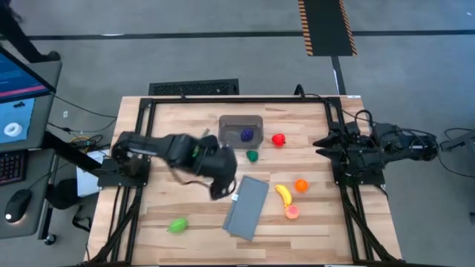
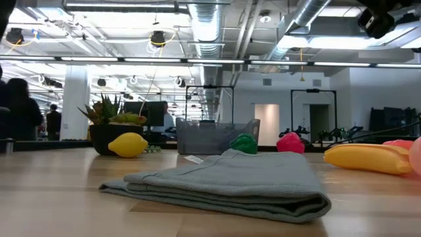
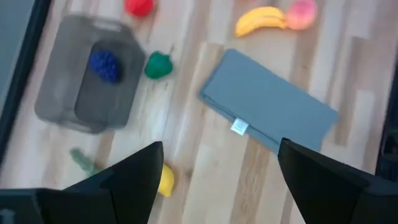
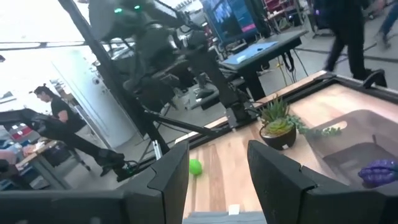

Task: Pick and placing Produce into tupperware
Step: Put the melon into the black bin

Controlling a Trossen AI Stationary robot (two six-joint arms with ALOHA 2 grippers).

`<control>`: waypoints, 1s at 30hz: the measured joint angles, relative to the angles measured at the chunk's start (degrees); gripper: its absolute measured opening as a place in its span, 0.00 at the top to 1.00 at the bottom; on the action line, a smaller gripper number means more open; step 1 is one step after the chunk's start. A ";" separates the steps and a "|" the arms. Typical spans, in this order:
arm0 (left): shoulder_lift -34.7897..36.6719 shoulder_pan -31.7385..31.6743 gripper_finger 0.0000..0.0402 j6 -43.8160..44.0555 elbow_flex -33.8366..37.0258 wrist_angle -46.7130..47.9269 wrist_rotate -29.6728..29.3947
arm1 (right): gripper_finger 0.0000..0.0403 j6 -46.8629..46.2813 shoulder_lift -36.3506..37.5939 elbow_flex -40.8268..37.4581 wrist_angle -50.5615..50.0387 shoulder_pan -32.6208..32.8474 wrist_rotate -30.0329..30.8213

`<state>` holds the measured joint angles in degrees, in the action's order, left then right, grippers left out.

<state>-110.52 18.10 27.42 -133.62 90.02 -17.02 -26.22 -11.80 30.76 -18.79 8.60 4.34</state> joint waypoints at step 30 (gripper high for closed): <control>11.91 16.59 0.24 34.54 35.73 0.09 11.49 | 0.54 5.29 -9.89 0.00 7.79 -0.02 -4.71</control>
<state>-98.61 34.69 61.95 -97.89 90.11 -5.53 -20.93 -21.69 30.76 -11.00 8.58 -0.37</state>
